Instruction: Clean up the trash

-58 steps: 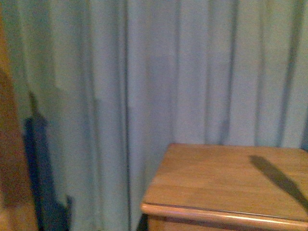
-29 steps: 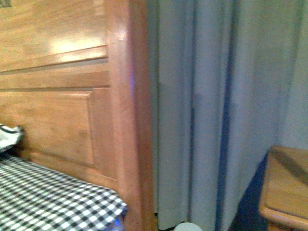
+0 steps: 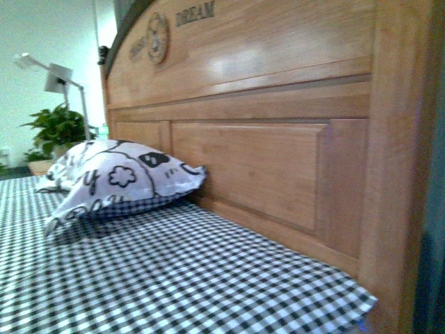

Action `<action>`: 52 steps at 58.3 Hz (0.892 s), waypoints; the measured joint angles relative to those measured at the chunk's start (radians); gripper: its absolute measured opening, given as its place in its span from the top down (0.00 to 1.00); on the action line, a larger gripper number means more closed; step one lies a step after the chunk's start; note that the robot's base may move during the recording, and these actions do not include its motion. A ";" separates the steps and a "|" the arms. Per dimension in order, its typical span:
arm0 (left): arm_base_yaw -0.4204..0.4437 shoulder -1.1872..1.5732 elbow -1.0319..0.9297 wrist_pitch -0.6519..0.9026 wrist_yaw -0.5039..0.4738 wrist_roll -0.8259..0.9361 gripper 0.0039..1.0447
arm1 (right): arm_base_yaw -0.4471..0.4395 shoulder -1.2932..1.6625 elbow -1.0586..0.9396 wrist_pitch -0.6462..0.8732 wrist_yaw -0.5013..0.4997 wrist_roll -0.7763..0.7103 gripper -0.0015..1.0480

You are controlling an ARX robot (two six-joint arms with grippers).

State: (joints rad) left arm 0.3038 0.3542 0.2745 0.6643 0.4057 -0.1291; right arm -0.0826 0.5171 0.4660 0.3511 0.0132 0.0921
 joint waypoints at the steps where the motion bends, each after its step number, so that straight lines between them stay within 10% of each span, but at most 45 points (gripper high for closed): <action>1: 0.000 0.000 0.000 0.000 0.000 0.000 0.73 | 0.000 0.000 0.000 0.000 0.001 0.000 0.81; 52: 0.001 -0.003 0.005 -0.028 -0.029 -0.009 0.73 | 0.004 0.006 -0.001 0.000 -0.017 -0.001 0.81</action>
State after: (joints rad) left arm 0.3046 0.3508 0.2794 0.6365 0.3763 -0.1383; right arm -0.0788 0.5232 0.4648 0.3511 -0.0040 0.0910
